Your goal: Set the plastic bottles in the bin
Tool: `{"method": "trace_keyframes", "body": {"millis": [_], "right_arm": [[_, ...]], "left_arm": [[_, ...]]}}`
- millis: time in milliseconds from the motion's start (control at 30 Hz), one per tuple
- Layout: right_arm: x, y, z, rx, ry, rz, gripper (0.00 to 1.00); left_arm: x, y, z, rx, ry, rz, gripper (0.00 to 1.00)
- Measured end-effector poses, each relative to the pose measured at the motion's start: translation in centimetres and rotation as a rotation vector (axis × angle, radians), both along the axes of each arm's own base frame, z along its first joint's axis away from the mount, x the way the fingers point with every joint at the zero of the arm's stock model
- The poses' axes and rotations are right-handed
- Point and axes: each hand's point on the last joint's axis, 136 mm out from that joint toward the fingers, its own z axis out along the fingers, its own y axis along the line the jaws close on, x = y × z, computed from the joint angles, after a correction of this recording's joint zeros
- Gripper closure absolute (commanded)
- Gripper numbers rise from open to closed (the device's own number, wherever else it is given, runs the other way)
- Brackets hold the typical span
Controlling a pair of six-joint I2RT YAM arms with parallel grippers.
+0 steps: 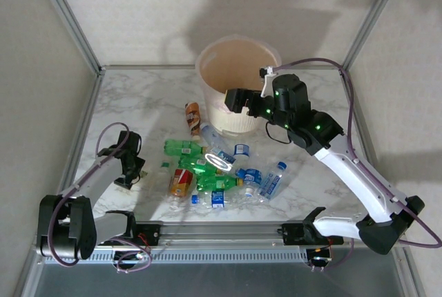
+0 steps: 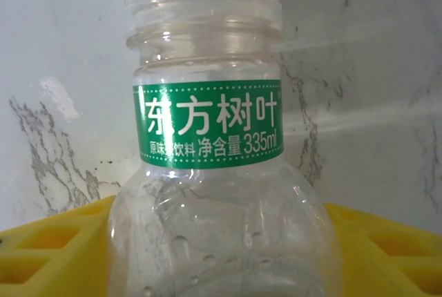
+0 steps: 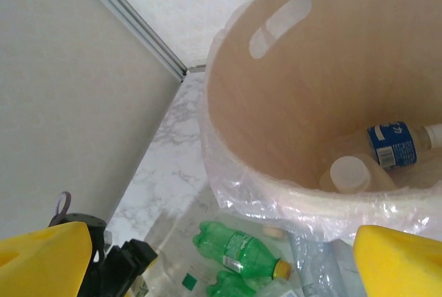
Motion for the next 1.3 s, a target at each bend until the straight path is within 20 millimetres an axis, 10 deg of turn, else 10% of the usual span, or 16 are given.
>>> {"method": "trace_keyframes", "body": {"millis": [400, 700, 967, 1300], "right_arm": [[0.1, 0.5, 1.1, 0.026, 0.002, 0.006, 0.03], [0.1, 0.4, 2.0, 0.009, -0.002, -0.004, 0.02], [-0.3, -1.0, 2.6, 0.032, -0.02, -0.056, 0.02], [-1.2, -3.4, 2.2, 0.049, -0.013, -0.135, 0.02]], "left_arm": [[1.6, 0.1, 2.6, 0.024, -0.058, -0.056, 0.45], [12.1, -0.7, 20.3, 0.106, -0.445, -0.183, 0.45], [18.8, -7.8, 34.5, 0.035, -0.786, -0.354, 0.45], [23.9, -20.6, 38.1, -0.131, -0.912, -0.597, 0.46]]}}
